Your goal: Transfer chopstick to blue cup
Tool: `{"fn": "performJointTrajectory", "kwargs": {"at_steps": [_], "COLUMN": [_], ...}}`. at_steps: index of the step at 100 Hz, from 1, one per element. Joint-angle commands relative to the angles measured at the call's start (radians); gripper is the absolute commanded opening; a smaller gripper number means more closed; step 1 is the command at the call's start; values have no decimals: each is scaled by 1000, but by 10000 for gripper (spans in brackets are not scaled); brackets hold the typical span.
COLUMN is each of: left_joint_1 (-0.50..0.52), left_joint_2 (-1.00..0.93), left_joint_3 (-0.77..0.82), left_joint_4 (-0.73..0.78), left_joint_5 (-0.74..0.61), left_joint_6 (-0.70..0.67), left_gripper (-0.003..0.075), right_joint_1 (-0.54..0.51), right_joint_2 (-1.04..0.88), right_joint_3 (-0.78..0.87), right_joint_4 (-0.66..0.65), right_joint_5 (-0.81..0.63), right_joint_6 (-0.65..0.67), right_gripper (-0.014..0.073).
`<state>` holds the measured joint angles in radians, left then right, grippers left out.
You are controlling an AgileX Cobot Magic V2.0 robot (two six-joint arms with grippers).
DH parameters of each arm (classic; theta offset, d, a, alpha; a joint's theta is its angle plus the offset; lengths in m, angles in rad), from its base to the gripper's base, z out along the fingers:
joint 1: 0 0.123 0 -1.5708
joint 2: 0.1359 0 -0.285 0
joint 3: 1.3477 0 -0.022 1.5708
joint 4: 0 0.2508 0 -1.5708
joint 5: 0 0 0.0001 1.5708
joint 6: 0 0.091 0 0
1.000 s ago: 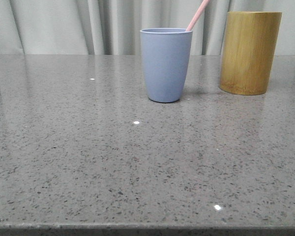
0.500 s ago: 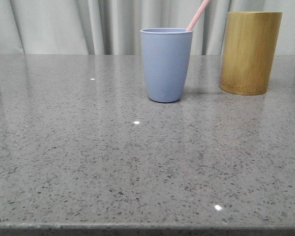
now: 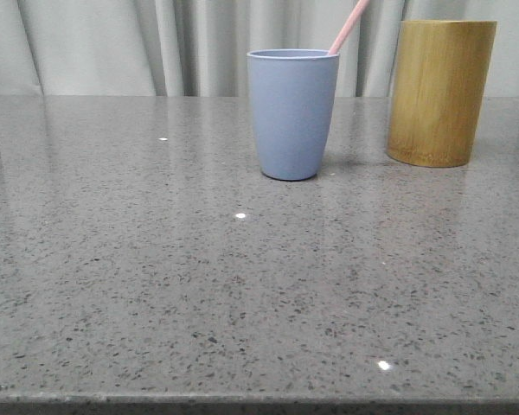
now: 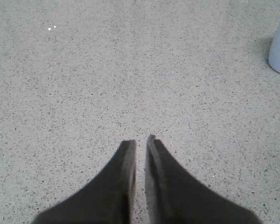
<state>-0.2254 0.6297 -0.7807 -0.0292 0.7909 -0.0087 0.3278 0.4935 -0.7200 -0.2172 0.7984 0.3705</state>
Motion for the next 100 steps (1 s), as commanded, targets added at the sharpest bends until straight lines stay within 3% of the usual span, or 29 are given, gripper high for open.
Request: {"fn": "performJointTrajectory", "kwargs": {"at_steps": [1,82,89,100], "left_joint_1": [2,2,2,2], "left_joint_2": [-1,-29,-80,-185], "left_joint_3": [-24,13,62,184], "left_joint_4": [-3,-2,4,23], "left_joint_5": [-82,-86,-131,-330], "left_joint_6": [-8,-8,-8,-8], "left_gripper": [-19,-19,-19,-19], "right_joint_1": [-7,-7,-7,-7], "right_joint_2": [2,2,2,2], "right_joint_3": [-25,-25,-25,-25], "right_joint_4": [-21,-21,-21,-21], "right_joint_5": [-64,-64,-64,-64], "right_joint_6": [3,3,3,3], "right_gripper": [-68,-68,-68,-68]}}
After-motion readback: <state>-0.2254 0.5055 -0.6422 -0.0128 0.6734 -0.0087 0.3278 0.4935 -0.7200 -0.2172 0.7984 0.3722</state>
